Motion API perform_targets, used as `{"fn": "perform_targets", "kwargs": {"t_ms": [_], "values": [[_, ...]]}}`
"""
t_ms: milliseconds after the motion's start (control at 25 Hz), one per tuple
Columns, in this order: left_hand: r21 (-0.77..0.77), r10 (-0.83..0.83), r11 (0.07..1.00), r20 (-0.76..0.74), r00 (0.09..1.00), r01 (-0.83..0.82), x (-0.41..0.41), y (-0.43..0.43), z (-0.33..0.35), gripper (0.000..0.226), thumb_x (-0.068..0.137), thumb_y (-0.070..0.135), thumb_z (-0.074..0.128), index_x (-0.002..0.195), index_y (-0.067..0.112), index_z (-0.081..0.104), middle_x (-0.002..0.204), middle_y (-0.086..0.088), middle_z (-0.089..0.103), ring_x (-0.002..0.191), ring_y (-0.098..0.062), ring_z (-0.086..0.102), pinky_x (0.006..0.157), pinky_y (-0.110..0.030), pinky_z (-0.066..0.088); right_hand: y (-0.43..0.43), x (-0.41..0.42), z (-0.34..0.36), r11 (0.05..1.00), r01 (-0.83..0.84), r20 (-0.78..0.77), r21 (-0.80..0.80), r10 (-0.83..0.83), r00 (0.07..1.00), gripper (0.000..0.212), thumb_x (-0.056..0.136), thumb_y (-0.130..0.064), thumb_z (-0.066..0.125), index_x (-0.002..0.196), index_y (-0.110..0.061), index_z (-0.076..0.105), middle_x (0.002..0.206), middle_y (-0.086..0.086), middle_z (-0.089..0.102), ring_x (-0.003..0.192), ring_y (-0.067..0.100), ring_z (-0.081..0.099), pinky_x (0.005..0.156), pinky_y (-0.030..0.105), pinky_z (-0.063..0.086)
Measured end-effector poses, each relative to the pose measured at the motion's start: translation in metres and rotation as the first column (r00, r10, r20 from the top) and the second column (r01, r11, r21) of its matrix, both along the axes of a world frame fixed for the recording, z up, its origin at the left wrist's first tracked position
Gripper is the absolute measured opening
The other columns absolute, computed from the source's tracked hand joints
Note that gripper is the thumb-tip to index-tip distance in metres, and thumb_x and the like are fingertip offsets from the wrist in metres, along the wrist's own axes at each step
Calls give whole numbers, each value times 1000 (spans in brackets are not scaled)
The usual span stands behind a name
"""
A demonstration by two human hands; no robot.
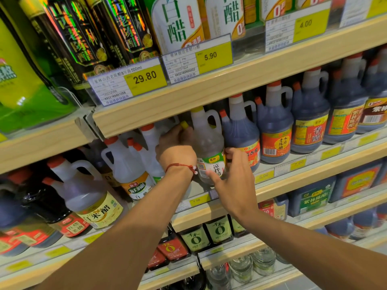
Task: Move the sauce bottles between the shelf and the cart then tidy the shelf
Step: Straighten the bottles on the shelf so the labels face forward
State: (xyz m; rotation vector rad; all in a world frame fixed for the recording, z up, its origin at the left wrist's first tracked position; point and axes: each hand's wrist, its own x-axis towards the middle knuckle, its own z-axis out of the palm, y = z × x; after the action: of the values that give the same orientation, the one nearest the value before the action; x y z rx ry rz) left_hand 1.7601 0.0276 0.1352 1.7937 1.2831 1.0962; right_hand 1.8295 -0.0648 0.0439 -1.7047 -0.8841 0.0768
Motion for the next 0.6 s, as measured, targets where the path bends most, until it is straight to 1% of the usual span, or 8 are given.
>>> {"fn": "perform_targets", "kwargs": {"t_ms": [40, 80, 160, 240, 360, 440, 520, 600], "values": [[98, 9, 995, 58, 998, -14, 1, -2, 2, 39, 85, 41, 56, 110, 17, 75, 111, -8, 73, 108, -33, 64, 89, -32, 54, -2, 1, -1, 1000, 3, 13, 1, -3, 1000, 61, 82, -33, 87, 126, -23, 45, 120, -5, 52, 111, 17, 57, 89, 42, 56], [116, 25, 993, 78, 997, -34, 3, 0, 1, 35, 86, 42, 59, 108, 22, 75, 110, -5, 73, 106, -29, 65, 94, -39, 52, -4, 1, -2, 1000, 7, 23, -1, -7, 1000, 61, 82, -35, 87, 125, -23, 45, 118, -5, 52, 110, 17, 57, 87, 42, 56], [112, 8, 994, 104, 995, -20, 4, -4, 2, 25, 94, 28, 63, 115, 19, 73, 113, -4, 71, 107, -24, 63, 98, -33, 49, -7, 2, -2, 1000, 16, 35, 0, -16, 999, 61, 81, -36, 87, 123, -23, 45, 117, -5, 51, 107, 15, 56, 84, 41, 57], [157, -19, 988, 69, 997, 8, 4, -6, -1, 22, 96, 15, 60, 115, 16, 72, 107, -2, 71, 103, -19, 63, 90, -23, 46, -6, 1, -3, 1000, 28, 37, 13, -29, 999, 60, 81, -37, 87, 123, -21, 47, 116, -5, 51, 106, 14, 56, 83, 39, 56], [158, -37, 987, 90, 995, 23, 5, -1, -15, 27, 89, 5, 58, 109, 14, 73, 103, -1, 74, 102, -24, 66, 89, -27, 51, -4, -1, -8, 998, 48, 18, 34, -48, 999, 59, 81, -37, 87, 122, -20, 49, 115, -4, 53, 105, 14, 58, 81, 36, 56], [135, -19, 991, 111, 994, 4, 6, 1, -22, 33, 88, 6, 57, 111, 22, 74, 102, 9, 73, 106, -28, 65, 95, -36, 52, -3, -1, -12, 997, 58, 12, 43, -59, 998, 57, 81, -36, 87, 121, -20, 50, 114, -4, 54, 105, 14, 58, 81, 36, 56], [136, 16, 990, 136, 991, -34, 8, -2, -24, 34, 91, 2, 57, 110, 24, 74, 94, 16, 68, 108, -30, 62, 95, -36, 50, 0, -1, -14, 997, 70, 25, 33, -71, 997, 54, 82, -35, 86, 120, -18, 51, 113, -3, 54, 103, 15, 57, 78, 35, 53], [152, 58, 986, 106, 993, -74, 11, -3, -22, 31, 93, 3, 58, 109, 23, 74, 99, 4, 73, 108, -32, 60, 88, -29, 45, 2, 0, -14, 996, 91, 40, 7, -91, 995, 52, 83, -37, 84, 120, -18, 53, 112, -3, 53, 101, 16, 56, 76, 32, 49]]}}
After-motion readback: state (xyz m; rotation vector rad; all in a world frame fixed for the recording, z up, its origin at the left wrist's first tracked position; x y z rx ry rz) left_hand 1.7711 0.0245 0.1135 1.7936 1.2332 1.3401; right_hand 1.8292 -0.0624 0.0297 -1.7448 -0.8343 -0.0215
